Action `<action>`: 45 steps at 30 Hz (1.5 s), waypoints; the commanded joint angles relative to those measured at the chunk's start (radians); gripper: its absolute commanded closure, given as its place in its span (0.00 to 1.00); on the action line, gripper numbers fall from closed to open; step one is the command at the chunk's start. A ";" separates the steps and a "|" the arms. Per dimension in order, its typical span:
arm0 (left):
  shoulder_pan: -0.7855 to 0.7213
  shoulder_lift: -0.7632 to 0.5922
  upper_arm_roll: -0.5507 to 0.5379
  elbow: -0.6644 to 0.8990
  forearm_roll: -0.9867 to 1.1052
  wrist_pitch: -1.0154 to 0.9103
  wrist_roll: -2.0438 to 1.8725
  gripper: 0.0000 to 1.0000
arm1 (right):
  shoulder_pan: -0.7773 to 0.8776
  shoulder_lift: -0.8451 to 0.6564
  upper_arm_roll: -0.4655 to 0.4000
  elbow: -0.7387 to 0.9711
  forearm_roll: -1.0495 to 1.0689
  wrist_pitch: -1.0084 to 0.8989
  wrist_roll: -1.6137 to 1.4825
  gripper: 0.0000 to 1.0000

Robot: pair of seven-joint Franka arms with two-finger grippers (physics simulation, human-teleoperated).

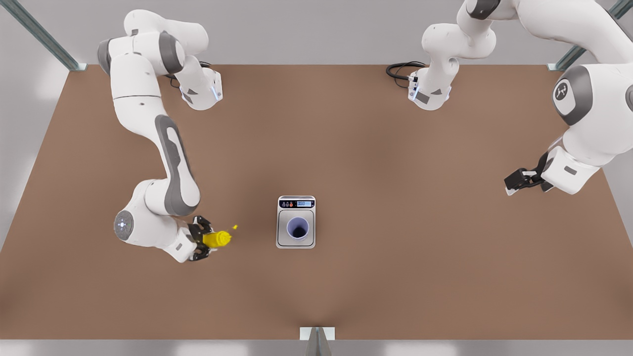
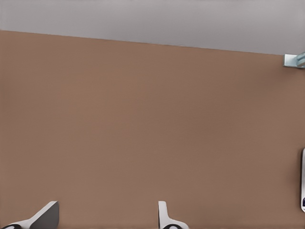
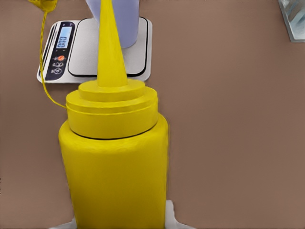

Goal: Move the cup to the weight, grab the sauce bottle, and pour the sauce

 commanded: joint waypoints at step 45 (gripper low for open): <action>-0.001 0.011 -0.003 0.020 0.033 0.005 0.000 0.00 | -0.229 0.240 0.017 -0.045 0.699 -0.319 -0.673 0.41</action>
